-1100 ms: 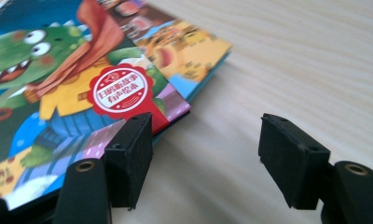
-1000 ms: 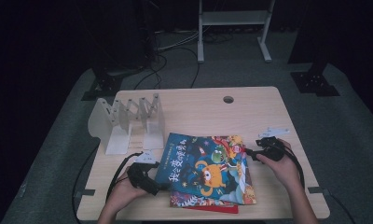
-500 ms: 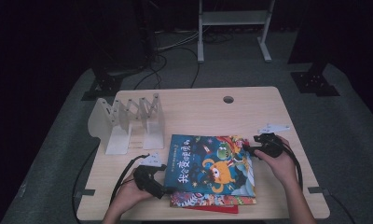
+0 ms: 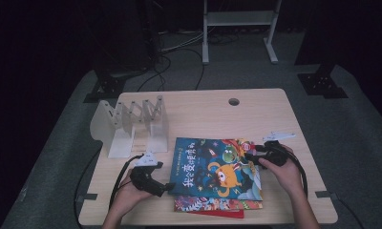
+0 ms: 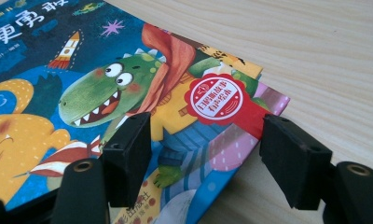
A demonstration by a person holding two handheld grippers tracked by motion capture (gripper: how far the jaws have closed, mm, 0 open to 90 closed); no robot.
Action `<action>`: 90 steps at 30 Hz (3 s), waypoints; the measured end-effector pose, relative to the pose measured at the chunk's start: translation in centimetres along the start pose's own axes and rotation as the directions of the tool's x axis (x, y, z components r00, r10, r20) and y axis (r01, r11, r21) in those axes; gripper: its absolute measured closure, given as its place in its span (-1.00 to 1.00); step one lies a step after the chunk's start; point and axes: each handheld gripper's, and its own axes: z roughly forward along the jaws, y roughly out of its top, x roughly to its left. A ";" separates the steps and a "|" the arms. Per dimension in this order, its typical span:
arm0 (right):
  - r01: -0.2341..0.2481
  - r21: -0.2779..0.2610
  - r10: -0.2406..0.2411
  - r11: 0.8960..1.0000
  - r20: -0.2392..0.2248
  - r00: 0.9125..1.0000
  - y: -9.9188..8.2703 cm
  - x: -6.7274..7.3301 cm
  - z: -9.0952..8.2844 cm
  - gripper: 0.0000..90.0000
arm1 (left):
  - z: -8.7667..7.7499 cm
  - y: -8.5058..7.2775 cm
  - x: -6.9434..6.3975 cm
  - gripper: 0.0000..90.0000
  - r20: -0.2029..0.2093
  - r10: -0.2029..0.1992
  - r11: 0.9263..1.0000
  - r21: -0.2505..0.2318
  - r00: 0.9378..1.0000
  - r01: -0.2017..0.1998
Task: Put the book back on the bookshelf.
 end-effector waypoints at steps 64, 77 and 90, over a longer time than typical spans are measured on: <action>0.257 0.019 -0.252 0.966 -0.137 0.958 -2.5 5.3 -1.7 -0.15 | -2.9 -3.5 1.5 -1.00 -0.059 -0.148 0.989 0.020 0.987 0.149; 0.283 0.009 -0.280 0.959 -0.125 0.952 -2.7 5.8 -1.8 -0.02 | -3.2 -4.5 0.8 -1.00 -0.006 -0.183 0.983 0.014 0.983 0.183; 0.315 0.002 -0.309 0.949 -0.186 0.933 -2.8 6.8 -1.5 -0.10 | -2.8 -4.9 0.4 -1.00 0.056 -0.213 0.977 0.029 0.975 0.212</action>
